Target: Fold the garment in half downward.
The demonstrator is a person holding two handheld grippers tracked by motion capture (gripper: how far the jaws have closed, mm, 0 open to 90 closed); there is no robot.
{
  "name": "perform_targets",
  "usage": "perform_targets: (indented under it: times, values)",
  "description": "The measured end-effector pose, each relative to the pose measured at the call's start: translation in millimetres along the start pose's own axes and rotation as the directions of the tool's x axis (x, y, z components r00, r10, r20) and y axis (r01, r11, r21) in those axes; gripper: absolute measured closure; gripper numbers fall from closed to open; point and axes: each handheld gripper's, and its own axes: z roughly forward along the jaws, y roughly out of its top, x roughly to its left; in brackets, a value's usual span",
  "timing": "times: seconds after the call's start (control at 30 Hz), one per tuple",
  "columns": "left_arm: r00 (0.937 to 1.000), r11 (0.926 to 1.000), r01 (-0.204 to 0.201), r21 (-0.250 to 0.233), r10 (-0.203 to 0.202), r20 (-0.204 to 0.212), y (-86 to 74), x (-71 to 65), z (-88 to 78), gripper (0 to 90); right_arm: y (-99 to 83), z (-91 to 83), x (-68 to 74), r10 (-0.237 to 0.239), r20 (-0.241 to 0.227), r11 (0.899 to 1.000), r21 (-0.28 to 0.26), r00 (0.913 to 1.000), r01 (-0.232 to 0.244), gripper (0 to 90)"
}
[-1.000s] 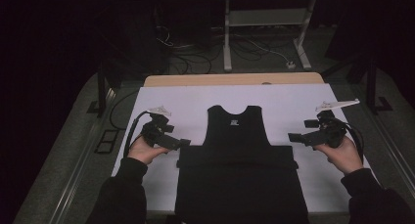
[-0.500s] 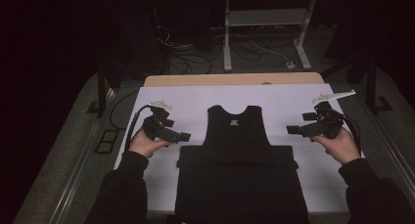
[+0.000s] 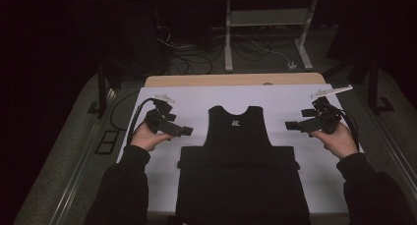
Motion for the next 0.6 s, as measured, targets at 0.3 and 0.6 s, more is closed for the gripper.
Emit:
perform_targets:
  times: [0.3, 0.6]
  values:
    - [0.9999, 0.9997, 0.011, 0.02, -0.011, 0.005, 3.2, 6.1, 17.5, 0.0, 6.6, 9.9, -8.5, 0.006, 0.009, 1.0, 0.01, 0.9999, -0.006, 0.0]
    - [0.9987, 0.9988, 0.049, -0.009, -0.049, 0.012, 3.6, 17.4, 28.2, 0.0, 10.2, 19.0, -17.5, 0.012, 0.014, 1.0, 0.016, 0.9998, -0.012, 0.0]
